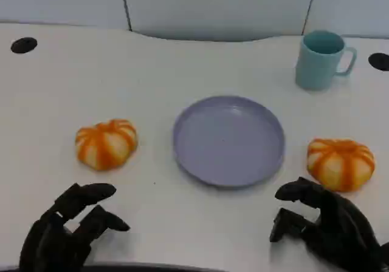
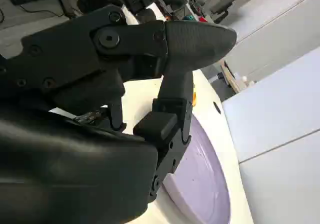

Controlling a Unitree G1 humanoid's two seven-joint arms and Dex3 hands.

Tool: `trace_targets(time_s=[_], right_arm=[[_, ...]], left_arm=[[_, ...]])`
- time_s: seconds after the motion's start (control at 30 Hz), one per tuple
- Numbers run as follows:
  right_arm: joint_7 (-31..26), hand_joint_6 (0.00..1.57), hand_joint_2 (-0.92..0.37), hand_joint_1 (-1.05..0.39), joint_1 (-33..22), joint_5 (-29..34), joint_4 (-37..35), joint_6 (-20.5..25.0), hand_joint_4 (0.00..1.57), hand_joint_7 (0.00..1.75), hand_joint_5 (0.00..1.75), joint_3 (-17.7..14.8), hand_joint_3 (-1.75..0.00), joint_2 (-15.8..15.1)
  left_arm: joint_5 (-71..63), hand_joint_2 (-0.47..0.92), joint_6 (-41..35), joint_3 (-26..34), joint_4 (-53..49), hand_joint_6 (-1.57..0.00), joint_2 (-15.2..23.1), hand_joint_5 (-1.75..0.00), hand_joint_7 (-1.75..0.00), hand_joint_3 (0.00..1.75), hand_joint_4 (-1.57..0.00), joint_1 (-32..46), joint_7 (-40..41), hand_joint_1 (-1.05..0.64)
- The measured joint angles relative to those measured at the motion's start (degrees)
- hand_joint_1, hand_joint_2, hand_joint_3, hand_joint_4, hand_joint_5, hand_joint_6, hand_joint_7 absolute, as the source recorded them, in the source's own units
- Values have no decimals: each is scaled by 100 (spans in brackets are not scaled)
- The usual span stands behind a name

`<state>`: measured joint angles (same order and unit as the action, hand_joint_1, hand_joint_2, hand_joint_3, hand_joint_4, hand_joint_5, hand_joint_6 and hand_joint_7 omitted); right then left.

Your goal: Grasp the bread from the table and place it into the plate.

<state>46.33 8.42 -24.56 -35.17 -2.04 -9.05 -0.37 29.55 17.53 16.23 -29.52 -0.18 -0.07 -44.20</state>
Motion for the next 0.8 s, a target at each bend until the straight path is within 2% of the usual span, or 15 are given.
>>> trace_targets(time_s=[0.8], right_arm=[[-26, 68, -92, -50, -23, -1, 43, 26, 70, 98, 140, 9, -41, 0]], left_arm=[[-4, 92, 25, 0, -2, -53, 1, -148, -87, 6, -44, -1, -1, -66]])
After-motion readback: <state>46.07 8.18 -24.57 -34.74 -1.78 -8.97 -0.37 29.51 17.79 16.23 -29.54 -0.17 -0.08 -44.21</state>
